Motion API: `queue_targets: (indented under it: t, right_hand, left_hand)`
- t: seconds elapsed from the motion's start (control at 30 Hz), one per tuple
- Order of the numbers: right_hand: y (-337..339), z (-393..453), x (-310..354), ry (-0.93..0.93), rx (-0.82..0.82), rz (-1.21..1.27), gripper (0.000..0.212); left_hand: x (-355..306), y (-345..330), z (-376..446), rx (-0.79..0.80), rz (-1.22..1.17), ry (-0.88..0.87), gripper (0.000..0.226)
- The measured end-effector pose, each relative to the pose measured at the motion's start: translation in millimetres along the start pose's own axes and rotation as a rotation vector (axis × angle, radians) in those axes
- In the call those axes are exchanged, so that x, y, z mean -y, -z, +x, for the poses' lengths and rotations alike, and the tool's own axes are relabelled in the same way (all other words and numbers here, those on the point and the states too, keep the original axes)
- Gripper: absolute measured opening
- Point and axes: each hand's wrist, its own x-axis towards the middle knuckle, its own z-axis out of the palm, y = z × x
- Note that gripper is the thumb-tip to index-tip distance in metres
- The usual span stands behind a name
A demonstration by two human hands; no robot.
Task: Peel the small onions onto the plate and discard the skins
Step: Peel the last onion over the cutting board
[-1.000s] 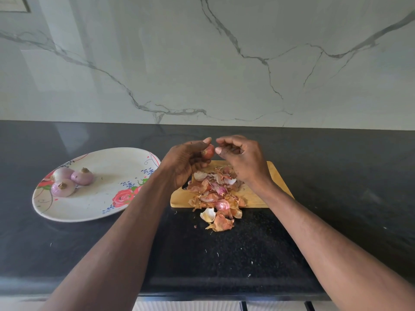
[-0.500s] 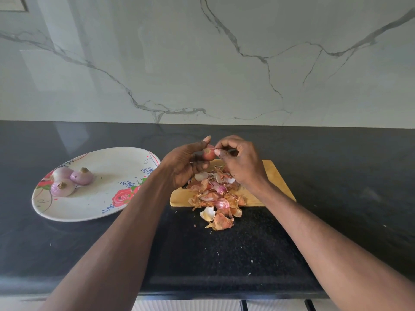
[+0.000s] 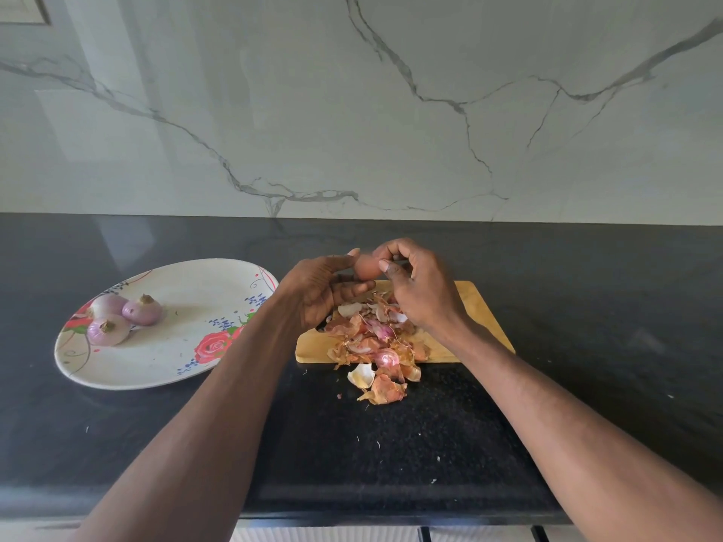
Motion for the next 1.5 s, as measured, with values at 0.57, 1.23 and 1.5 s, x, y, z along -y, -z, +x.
queue_targets:
  t: [0.57, 1.23, 1.5]
  right_hand:
    - [-0.3, -0.3, 0.7, -0.058, -0.076, 0.084, 0.007]
    - [0.1, -1.6, 0.6, -0.025, -0.098, 0.086, 0.009]
    - [1.2, -1.2, 2.5, -0.069, -0.101, 0.139, 0.007]
  left_hand:
    - [0.8, 3.9, 4.3, 0.051, 0.035, -0.040, 0.015]
    - [0.9, 3.4, 3.6, -0.002, -0.044, -0.077, 0.013]
    - [-1.5, 4.7, 5.3, -0.049, -0.113, -0.123, 0.014]
